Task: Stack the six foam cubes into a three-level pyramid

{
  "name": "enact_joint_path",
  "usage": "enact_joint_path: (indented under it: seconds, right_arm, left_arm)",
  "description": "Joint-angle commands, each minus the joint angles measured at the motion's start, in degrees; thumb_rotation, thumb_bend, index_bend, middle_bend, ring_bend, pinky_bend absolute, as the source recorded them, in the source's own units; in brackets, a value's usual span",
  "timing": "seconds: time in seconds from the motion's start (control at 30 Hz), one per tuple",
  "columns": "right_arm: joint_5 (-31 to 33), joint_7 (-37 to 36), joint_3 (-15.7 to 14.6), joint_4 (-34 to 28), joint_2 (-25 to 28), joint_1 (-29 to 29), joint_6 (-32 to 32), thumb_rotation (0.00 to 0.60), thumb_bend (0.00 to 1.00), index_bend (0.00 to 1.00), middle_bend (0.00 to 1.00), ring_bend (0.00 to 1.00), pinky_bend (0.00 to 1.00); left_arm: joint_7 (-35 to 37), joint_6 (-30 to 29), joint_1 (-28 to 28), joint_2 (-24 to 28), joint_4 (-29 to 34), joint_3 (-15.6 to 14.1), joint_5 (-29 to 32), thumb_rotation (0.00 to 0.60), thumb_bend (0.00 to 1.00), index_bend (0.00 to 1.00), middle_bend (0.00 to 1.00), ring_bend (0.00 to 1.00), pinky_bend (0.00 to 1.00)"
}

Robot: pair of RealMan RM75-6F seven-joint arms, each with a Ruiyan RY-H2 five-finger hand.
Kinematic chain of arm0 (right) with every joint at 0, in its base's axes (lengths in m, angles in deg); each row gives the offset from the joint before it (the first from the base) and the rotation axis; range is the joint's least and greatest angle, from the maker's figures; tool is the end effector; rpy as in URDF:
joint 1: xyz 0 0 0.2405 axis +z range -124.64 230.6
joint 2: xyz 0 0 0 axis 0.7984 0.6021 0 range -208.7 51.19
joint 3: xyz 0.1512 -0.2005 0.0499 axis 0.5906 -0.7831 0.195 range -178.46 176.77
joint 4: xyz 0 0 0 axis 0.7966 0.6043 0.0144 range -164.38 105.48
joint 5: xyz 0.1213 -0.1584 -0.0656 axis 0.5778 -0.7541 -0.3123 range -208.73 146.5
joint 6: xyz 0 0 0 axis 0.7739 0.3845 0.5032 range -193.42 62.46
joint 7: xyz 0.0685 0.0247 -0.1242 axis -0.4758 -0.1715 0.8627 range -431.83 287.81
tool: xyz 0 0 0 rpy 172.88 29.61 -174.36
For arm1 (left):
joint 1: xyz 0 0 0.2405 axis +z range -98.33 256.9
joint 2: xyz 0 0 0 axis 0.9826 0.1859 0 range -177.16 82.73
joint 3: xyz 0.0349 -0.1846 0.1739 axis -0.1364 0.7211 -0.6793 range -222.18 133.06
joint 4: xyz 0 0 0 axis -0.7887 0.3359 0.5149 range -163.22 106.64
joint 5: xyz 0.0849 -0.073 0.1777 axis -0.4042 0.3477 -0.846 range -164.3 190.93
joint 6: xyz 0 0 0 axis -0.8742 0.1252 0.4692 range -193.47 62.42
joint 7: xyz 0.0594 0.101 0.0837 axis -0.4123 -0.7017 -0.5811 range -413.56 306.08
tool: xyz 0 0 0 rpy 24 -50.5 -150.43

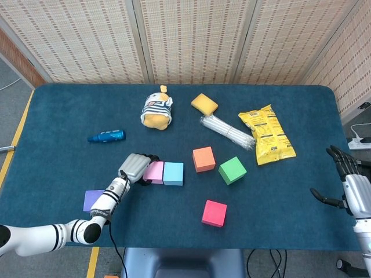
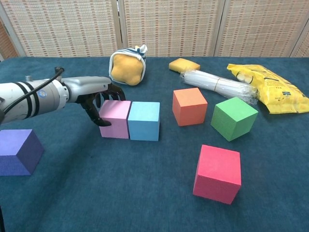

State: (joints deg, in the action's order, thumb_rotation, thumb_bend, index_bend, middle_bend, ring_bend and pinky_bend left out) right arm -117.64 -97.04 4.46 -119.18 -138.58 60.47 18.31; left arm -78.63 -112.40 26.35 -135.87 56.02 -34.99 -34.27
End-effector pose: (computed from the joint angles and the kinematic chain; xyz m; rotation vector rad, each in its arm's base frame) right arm -0.3119 -0.2055 0.1914 1.2848 -1.0966 1.2042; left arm -0.1183 0.3663 -0.0339 -1.9682 -1.0367 -0.7845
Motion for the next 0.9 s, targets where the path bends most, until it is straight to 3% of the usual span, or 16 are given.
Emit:
enact_joint_path:
  seconds: [0.03,0.9]
  right_arm:
    - [-0.01,-0.05,0.00,0.08,0.02,-0.05,0.04,0.600,0.31,0.00,0.12,0.04,0.07]
    - [0.04,-0.93,0.19,0.96,-0.15,-0.27,0.00,0.600,0.31,0.00,0.12,0.04,0.07]
  left_arm:
    - [-0.20,-0.18,-0.19,-0.10,0.08,-0.14,0.15,0.600,0.30,0.35,0.37,0.36,0.35]
    - [-0.72,-1.71,-1.10,-0.45,0.72,-1.09,1.15,0.600,0.30,0.35,0.36,0.36,0.34]
